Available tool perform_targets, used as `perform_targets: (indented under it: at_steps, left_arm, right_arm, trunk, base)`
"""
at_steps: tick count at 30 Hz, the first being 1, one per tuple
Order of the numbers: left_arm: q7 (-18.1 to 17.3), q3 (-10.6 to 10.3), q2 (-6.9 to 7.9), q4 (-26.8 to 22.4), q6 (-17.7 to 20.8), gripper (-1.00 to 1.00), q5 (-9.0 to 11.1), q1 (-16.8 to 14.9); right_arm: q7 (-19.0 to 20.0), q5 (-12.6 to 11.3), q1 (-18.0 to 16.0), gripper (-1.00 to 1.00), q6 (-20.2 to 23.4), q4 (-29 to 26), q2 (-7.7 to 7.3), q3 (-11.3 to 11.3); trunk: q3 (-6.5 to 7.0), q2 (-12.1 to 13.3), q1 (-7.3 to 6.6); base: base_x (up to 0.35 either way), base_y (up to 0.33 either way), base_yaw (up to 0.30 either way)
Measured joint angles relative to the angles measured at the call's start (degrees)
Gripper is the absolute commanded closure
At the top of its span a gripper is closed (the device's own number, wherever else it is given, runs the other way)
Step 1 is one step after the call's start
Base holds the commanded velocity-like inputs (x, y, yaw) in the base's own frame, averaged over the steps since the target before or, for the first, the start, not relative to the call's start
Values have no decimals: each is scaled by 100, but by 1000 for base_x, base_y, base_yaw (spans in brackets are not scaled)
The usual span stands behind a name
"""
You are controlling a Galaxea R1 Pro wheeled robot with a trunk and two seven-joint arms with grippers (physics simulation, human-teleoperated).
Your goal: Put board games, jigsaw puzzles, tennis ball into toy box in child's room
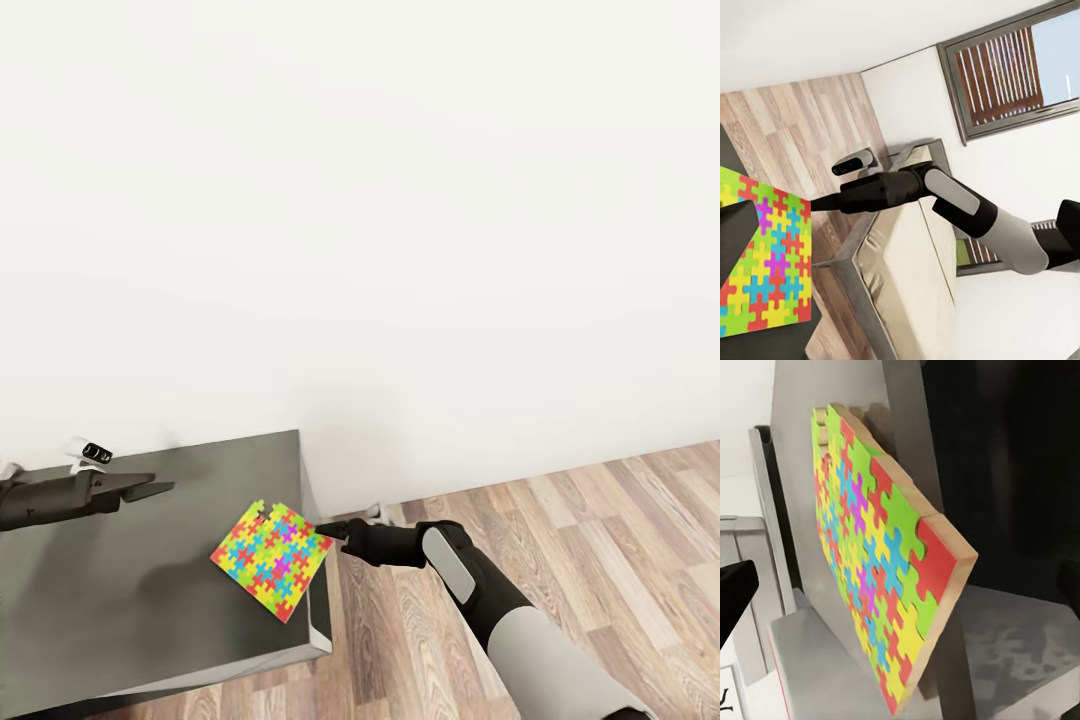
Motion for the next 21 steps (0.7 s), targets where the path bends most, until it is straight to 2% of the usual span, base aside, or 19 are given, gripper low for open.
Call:
perform_targets:
  at_steps: [9,21]
  left_arm:
    - [0,0,-1,7,-1,-100,2,0]
    - [0,0,2,9,-1,-100,-1,2]
  right_arm:
    - [4,3,-6,-100,0,83,-1,3]
    - [12,9,-4,-100,-3,92,-19,2]
  trunk:
    - [0,0,0]
    - [0,0,0]
  base:
    - [-2,71,0]
    - [0,6,0]
